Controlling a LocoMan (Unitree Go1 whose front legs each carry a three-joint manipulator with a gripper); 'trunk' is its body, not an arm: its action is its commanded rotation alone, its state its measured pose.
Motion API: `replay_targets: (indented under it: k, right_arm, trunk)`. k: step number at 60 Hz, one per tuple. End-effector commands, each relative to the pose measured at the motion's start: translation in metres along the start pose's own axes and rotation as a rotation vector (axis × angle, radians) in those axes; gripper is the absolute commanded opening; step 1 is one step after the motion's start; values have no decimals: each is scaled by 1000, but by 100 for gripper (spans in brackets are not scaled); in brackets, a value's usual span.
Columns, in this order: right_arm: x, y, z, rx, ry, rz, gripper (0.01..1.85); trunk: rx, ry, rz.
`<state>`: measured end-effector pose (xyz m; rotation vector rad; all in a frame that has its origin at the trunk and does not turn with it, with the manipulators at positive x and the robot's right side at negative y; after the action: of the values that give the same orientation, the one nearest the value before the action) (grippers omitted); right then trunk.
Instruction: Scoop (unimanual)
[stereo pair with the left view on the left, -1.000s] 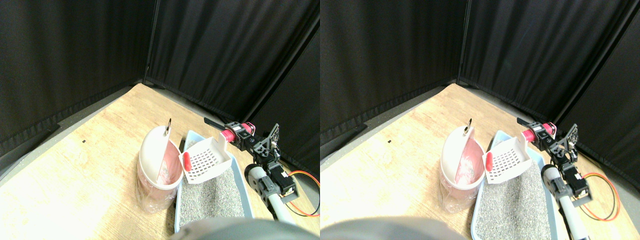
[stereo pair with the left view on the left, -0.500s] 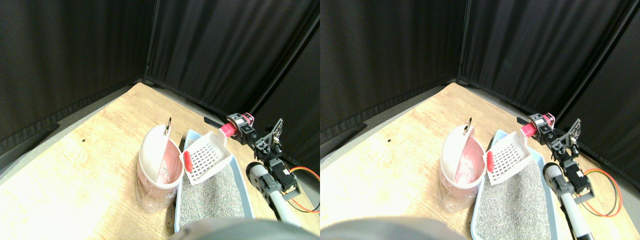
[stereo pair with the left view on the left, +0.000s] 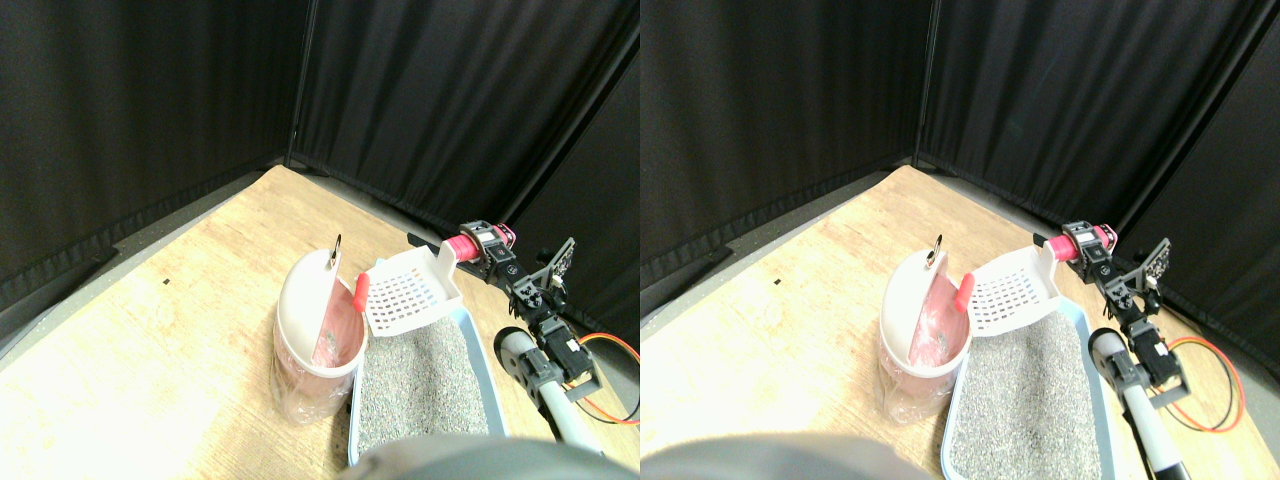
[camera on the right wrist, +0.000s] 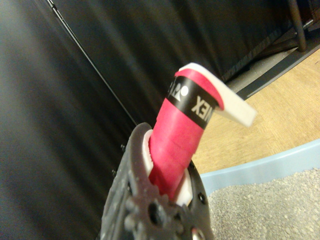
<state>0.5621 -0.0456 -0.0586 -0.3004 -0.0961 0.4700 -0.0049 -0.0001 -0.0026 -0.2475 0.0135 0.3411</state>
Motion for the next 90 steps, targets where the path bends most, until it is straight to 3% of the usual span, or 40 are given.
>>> replay_targets:
  k: [1, 4, 12, 25, 30, 35, 36, 46, 49, 50, 65, 78, 90]
  right_arm:
    - [1, 0, 8, 13, -58, -2, 8]
    - [0, 1, 8, 16, -60, -2, 7]
    - [0, 1, 7, 61, -85, 14, 26]
    - [-3, 1, 6, 34, -67, 14, 30]
    - [-4, 0, 6, 32, -50, 2, 9]
    - [-5, -1, 5, 37, -50, -2, 16]
    - [-5, -1, 4, 35, -48, -9, 25]
    - [-7, -6, 0, 64, -71, -6, 13]
    - [-8, -10, -3, 83, -76, -13, 15]
    - [-9, -14, -6, 106, -85, -16, 5]
    - [-21, -31, -14, 198, -102, -89, 5]
    - [-43, -60, -31, 284, -136, -162, 5]
    - [-58, -79, -41, 310, -186, -175, 5]
  trunk:
    - [1, 18, 8]
    - [3, 17, 6]
    - [2, 16, 4]
    - [5, 18, 1]
    - [9, 18, -2]
    - [11, 19, -6]
    - [11, 19, -6]
    - [18, 21, -17]
    - [21, 21, -23]
    - [22, 21, -26]
    - [44, 28, -58]
    - [74, 32, -101]
    - [96, 35, -138]
